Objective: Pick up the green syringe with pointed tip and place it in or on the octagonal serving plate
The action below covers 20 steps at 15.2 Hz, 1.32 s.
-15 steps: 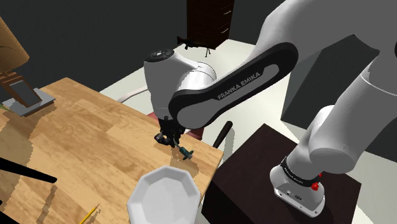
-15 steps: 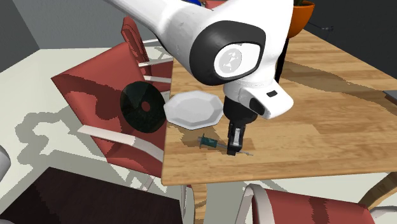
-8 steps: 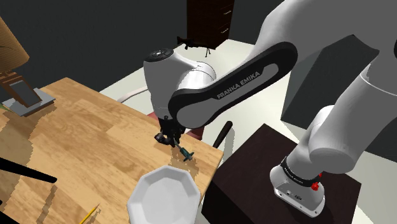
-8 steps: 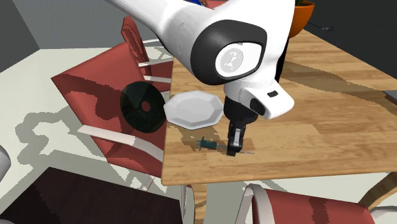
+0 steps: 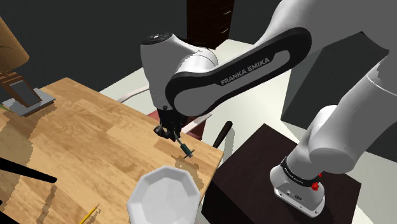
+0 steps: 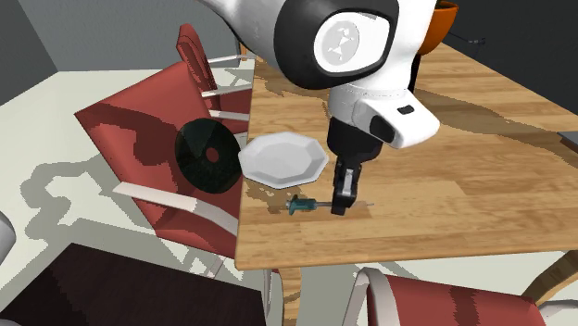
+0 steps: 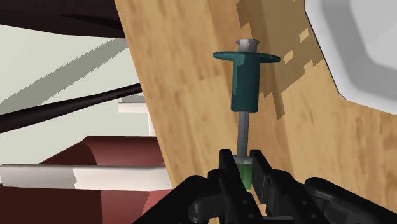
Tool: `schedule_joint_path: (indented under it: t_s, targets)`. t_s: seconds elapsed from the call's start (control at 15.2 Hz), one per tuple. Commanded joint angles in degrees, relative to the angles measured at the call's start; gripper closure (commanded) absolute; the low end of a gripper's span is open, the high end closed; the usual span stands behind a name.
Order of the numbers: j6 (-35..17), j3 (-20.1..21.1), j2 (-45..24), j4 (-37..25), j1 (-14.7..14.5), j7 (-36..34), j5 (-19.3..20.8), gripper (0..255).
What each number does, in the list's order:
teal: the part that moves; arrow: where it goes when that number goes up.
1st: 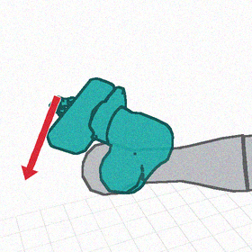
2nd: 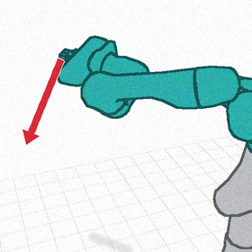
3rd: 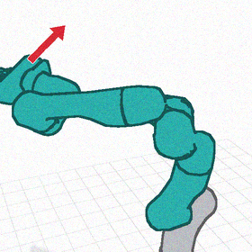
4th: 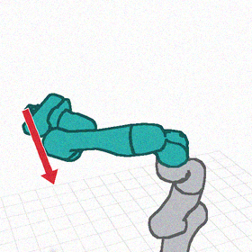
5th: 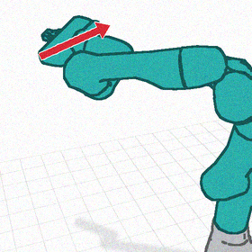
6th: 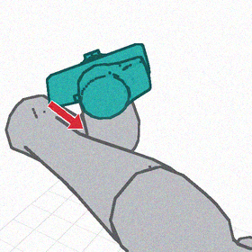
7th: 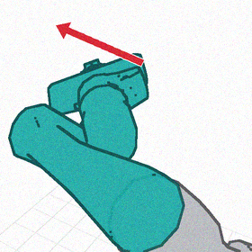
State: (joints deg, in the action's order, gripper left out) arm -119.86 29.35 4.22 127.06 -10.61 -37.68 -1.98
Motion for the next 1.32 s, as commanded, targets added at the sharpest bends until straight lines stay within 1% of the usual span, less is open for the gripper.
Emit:
schedule_joint_path:
  t_s: [0.0,0.4,0.46,0.86,1.25]
  targets:
    - [1.6,-0.2,1.0,-0.7,0.0,0.5,-0.5,255]
    - [6.2,-0.5,2.9,-3.6,0.1,1.2,-1.3,255]
    - [6.3,-0.5,2.9,-3.7,0.1,1.2,-1.4,255]
    - [6.7,4.4,1.8,-5.3,-3.7,-7.4,-1.8,255]
    - [7.4,9.5,-2.0,-9.3,-7.4,-17.1,-0.3,255]
